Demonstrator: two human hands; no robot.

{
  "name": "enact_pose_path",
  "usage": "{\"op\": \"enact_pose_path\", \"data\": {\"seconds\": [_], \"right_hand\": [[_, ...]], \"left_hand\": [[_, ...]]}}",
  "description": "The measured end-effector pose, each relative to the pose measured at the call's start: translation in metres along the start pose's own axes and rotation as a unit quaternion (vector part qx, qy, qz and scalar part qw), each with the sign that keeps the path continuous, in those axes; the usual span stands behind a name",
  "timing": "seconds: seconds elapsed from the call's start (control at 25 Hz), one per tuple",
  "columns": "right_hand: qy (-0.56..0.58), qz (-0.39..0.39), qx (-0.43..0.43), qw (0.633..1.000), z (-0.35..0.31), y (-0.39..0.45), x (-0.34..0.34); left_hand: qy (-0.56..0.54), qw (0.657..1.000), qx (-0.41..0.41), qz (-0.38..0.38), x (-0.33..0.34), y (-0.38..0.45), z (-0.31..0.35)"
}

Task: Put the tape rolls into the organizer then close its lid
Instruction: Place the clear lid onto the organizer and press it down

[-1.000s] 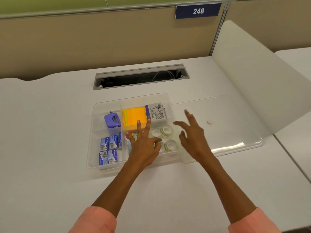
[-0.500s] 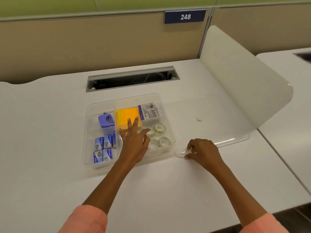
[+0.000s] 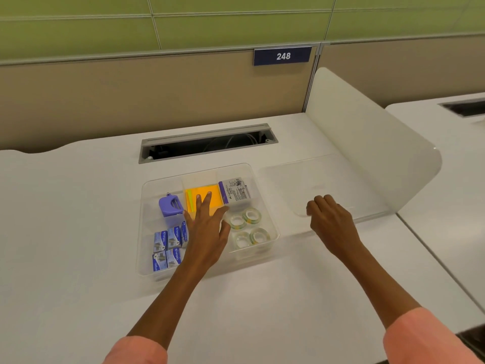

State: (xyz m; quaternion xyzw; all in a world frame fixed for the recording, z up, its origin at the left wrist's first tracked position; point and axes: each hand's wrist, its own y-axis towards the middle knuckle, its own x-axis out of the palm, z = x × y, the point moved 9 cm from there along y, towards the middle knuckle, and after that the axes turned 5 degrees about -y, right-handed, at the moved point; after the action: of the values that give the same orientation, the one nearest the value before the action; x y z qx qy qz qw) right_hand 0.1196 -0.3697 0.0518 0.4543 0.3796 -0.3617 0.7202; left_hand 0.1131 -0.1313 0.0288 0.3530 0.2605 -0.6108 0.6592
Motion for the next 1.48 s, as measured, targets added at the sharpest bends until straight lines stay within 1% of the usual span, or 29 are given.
{"op": "enact_pose_path", "data": {"seconds": [0.08, 0.16, 0.2, 0.28, 0.36, 0.4, 0.48, 0.56, 0.68, 0.76, 0.84, 0.96, 1.0, 1.04, 1.08, 1.12, 1.16, 1.28, 1.36, 1.4, 1.48], "right_hand": [[-0.025, 0.037, 0.033, 0.998, 0.011, 0.014, -0.015], [-0.04, 0.096, 0.081, 0.991, 0.022, 0.031, -0.038], [-0.028, 0.133, 0.108, 0.985, 0.028, 0.039, -0.053], [0.043, 0.208, 0.154, 0.965, 0.038, 0.053, -0.081], [0.165, 0.253, 0.178, 0.937, 0.041, 0.065, -0.104], [0.233, 0.272, 0.188, 0.914, 0.041, 0.07, -0.115], [0.345, 0.314, 0.214, 0.858, 0.039, 0.074, -0.136], [0.424, 0.344, 0.245, 0.801, 0.037, 0.078, -0.153], [0.541, 0.356, 0.27, 0.713, 0.03, 0.086, -0.157], [0.623, 0.344, 0.278, 0.645, 0.023, 0.09, -0.15], [0.701, 0.313, 0.291, 0.57, 0.013, 0.093, -0.135], [0.811, 0.22, 0.335, 0.425, -0.009, 0.094, -0.099], [0.83, 0.187, 0.355, 0.387, -0.017, 0.091, -0.083], [0.84, 0.156, 0.376, 0.358, -0.024, 0.086, -0.069], [0.845, 0.129, 0.393, 0.338, -0.032, 0.081, -0.054], [0.846, 0.106, 0.406, 0.329, -0.038, 0.075, -0.041], [0.843, 0.085, 0.415, 0.33, -0.043, 0.068, -0.03], [0.821, 0.03, 0.445, 0.356, -0.055, 0.05, -0.007], [0.794, 0.012, 0.477, 0.377, -0.056, 0.039, 0.007], [0.777, 0.005, 0.491, 0.395, -0.055, 0.034, 0.014], [0.724, -0.017, 0.507, 0.467, -0.053, 0.023, 0.023]], "left_hand": [[-0.007, 1.0, 0.006, 0.004, -0.002, 0.001, -0.001], [-0.024, 1.0, 0.008, 0.01, -0.004, 0.005, -0.003], [-0.042, 0.999, 0.004, 0.014, -0.007, 0.008, -0.003], [-0.09, 0.996, -0.014, 0.023, -0.014, 0.014, -0.003], [-0.124, 0.991, -0.032, 0.028, -0.023, 0.018, -0.003], [-0.132, 0.99, -0.037, 0.033, -0.028, 0.02, -0.003], [-0.135, 0.989, -0.039, 0.048, -0.04, 0.022, -0.004], [-0.135, 0.988, -0.039, 0.064, -0.054, 0.022, -0.005], [-0.159, 0.98, -0.052, 0.105, -0.081, 0.023, -0.016], [-0.179, 0.97, -0.077, 0.144, -0.1, 0.024, -0.031], [-0.198, 0.957, -0.123, 0.175, -0.115, 0.022, -0.049], [-0.238, 0.933, -0.188, 0.193, -0.125, 0.016, -0.07], [-0.249, 0.926, -0.202, 0.197, -0.127, 0.014, -0.074], [-0.261, 0.921, -0.21, 0.201, -0.128, 0.013, -0.078], [-0.272, 0.916, -0.213, 0.202, -0.128, 0.011, -0.082], [-0.278, 0.915, -0.211, 0.201, -0.127, 0.01, -0.085], [-0.278, 0.916, -0.209, 0.199, -0.126, 0.007, -0.087], [-0.248, 0.922, -0.225, 0.194, -0.119, -0.005, -0.097], [-0.219, 0.929, -0.237, 0.179, -0.111, -0.011, -0.101], [-0.204, 0.933, -0.243, 0.173, -0.106, -0.012, -0.101], [-0.176, 0.936, -0.255, 0.168, -0.101, -0.014, -0.103]]}}
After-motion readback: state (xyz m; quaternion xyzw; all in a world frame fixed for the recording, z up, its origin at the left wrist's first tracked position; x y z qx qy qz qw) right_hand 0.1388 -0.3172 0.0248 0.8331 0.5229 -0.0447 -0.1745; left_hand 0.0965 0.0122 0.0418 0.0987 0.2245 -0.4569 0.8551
